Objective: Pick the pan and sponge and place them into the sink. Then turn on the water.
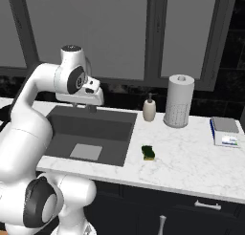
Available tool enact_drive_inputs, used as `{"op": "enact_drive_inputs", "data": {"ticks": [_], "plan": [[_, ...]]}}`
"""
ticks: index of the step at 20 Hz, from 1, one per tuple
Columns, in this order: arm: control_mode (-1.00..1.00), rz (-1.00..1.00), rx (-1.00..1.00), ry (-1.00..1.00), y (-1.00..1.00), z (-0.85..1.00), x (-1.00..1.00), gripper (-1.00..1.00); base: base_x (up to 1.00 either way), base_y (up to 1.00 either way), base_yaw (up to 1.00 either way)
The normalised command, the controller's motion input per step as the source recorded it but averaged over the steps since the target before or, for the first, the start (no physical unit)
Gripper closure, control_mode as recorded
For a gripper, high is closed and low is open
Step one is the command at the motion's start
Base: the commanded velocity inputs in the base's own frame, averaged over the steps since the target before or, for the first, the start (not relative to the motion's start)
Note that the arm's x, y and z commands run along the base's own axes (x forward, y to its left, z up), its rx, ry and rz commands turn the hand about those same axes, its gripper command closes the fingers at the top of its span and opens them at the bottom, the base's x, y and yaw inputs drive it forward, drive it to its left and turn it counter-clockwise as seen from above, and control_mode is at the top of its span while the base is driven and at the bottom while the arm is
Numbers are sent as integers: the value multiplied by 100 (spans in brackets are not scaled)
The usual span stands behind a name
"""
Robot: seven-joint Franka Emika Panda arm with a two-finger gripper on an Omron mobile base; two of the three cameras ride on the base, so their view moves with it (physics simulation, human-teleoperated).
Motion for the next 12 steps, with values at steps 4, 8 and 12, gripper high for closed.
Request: {"op": "enact_drive_inputs", "data": {"ticks": [4,8,12], "plan": [[-100,0,-3,-9,37,0,-4,-100,0,0,0],[-100,0,0,-7,66,0,-15,-100,0,0,0],[-100,-1,-1,-1,78,-5,-18,-100,0,0,0]]}}
